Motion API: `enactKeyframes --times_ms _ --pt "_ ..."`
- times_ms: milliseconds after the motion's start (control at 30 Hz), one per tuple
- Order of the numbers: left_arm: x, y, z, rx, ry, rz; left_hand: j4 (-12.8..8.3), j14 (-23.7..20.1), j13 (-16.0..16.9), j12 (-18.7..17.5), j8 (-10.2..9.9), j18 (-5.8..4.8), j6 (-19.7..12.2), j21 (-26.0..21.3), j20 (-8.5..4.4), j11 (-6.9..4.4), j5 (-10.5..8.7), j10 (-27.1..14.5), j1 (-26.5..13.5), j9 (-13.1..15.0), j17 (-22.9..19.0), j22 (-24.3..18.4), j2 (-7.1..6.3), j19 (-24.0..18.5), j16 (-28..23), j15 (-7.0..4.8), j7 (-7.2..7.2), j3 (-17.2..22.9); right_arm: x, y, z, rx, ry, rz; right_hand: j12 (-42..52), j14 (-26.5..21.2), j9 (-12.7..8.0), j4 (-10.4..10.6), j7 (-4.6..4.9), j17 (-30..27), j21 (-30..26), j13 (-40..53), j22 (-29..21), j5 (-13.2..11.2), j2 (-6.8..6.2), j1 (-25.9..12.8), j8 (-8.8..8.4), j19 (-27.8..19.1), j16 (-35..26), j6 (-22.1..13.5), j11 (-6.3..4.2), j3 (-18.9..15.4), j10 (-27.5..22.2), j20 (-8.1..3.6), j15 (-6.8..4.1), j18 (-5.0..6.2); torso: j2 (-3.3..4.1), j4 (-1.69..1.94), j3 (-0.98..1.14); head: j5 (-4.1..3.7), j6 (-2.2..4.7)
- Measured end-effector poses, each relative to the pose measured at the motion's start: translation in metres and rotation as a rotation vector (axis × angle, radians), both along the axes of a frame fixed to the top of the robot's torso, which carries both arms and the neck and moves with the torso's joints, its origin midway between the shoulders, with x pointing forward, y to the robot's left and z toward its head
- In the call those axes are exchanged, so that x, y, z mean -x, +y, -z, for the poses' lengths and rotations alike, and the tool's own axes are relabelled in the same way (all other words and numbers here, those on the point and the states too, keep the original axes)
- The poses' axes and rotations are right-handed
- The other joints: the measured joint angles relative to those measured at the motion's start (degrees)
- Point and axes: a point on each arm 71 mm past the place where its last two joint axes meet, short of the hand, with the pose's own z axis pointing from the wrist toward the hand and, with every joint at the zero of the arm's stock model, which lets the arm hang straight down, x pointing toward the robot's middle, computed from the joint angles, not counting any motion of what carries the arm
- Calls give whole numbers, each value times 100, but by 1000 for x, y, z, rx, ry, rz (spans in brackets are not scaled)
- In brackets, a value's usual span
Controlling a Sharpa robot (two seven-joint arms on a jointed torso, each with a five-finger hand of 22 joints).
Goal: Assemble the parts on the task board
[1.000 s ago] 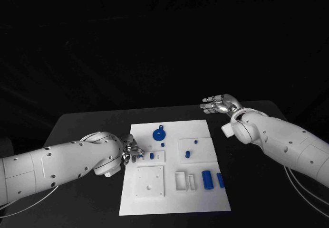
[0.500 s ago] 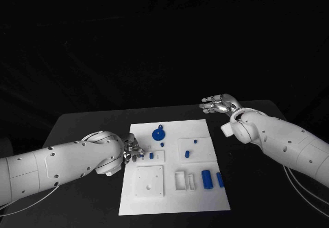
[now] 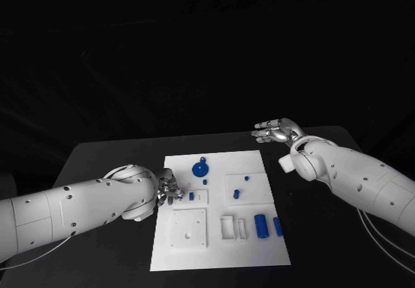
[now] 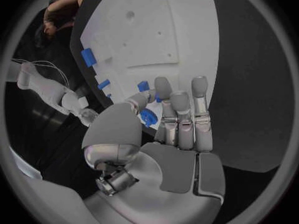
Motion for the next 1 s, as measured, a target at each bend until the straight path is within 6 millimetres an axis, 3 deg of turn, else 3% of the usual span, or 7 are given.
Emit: enactKeyframes --times_ms 1000 --pt "0 0 2 -45 3 49 -2 0 -1 0 -22 0 -11 0 0 0 -82 0 70 -16 12 -2 -21 0 0 0 -11 -2 0 0 1 0 3 -1 0 0 0 0 0 0 0 2 1 0 0 0 0 0 0 0 0 0 0 0 0 0 -2 -4 6 4 -15"
